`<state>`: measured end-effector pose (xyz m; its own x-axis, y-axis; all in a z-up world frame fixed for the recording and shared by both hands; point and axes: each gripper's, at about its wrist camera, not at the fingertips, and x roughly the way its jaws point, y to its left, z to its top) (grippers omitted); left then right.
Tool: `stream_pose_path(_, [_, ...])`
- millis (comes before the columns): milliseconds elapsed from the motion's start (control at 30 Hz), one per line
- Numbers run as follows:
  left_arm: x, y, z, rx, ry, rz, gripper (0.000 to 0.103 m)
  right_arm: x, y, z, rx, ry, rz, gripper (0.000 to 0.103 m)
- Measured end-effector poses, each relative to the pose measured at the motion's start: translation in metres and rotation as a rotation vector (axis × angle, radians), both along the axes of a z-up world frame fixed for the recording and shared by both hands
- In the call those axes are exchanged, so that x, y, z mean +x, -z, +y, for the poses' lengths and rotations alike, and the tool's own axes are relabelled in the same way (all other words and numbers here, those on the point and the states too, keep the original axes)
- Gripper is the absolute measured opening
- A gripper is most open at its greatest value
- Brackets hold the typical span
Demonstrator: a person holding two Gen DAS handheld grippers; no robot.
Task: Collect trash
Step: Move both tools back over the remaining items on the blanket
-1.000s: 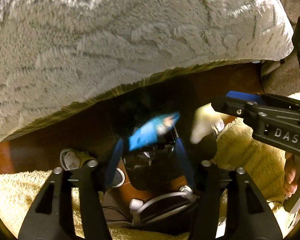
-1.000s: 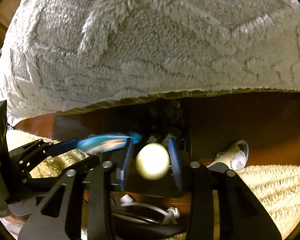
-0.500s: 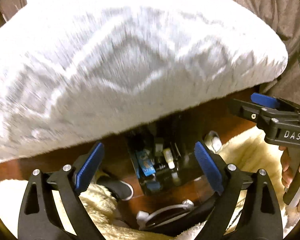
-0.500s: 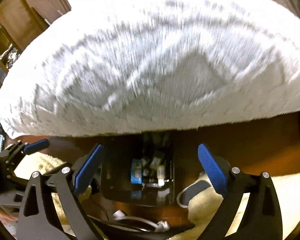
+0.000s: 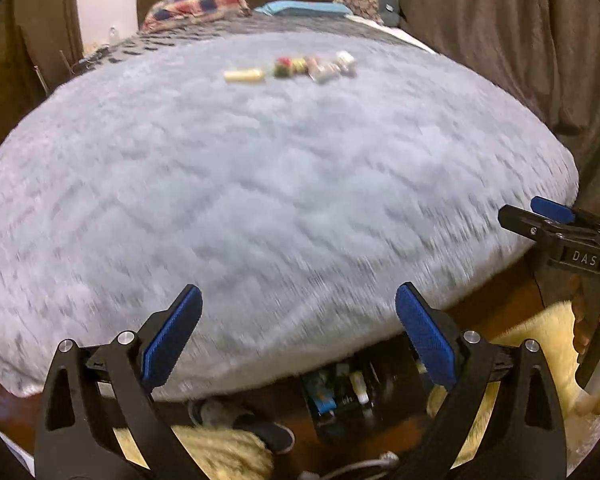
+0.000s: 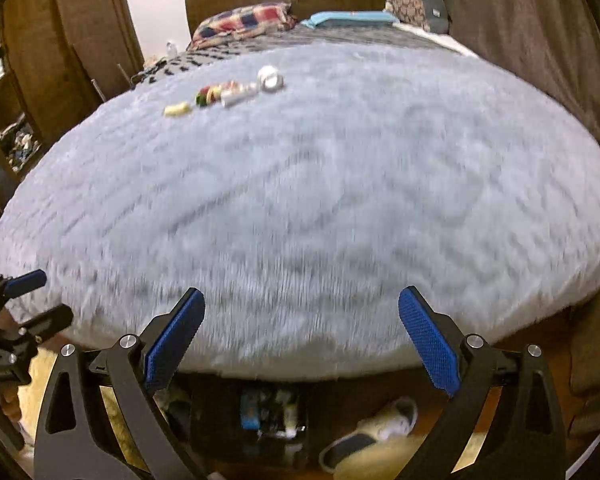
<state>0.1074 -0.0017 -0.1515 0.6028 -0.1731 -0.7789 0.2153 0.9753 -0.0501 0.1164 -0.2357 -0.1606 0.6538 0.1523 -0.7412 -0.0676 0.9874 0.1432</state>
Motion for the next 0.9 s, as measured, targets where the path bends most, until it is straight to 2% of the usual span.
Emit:
stream_pose_path(100, [0.024, -0.007, 0.005, 0.010, -0.012, -0.014, 0.092, 0.028, -0.007, 0.006, -0.010, -0.026, 0.003, 0.098])
stream_pose_path(133, [0.029, -0.001, 0.003, 0.016, -0.010, -0.014, 0.092, 0.036, -0.008, 0.009, -0.012, -0.033, 0.000, 0.098])
stream_pose_path(300, [0.070, -0.004, 0.004, 0.083, -0.012, -0.023, 0.092, 0.090, -0.013, 0.021, 0.016, -0.068, -0.007, 0.098])
stream_pose_path(533, [0.130, -0.004, 0.016, 0.117, -0.047, -0.012, 0.092, 0.165, -0.005, 0.050, 0.018, -0.120, 0.027, 0.098])
stream_pose_path(600, [0.146, -0.001, 0.020, 0.119, -0.054, -0.001, 0.092, 0.182, -0.003, 0.058, 0.015, -0.140, 0.038, 0.096])
stream_pose_path(667, [0.157, 0.001, 0.023, 0.121, -0.056, 0.005, 0.092, 0.201, -0.001, 0.066, 0.016, -0.157, 0.048, 0.086])
stream_pose_path(733, [0.167, 0.003, 0.024, 0.127, -0.058, 0.007, 0.092, 0.220, 0.003, 0.074, -0.005, -0.169, 0.056, 0.080])
stream_pose_path(900, [0.191, 0.009, 0.028, 0.128, -0.062, 0.021, 0.092, 0.247, 0.007, 0.087, -0.014, -0.190, 0.081, 0.080])
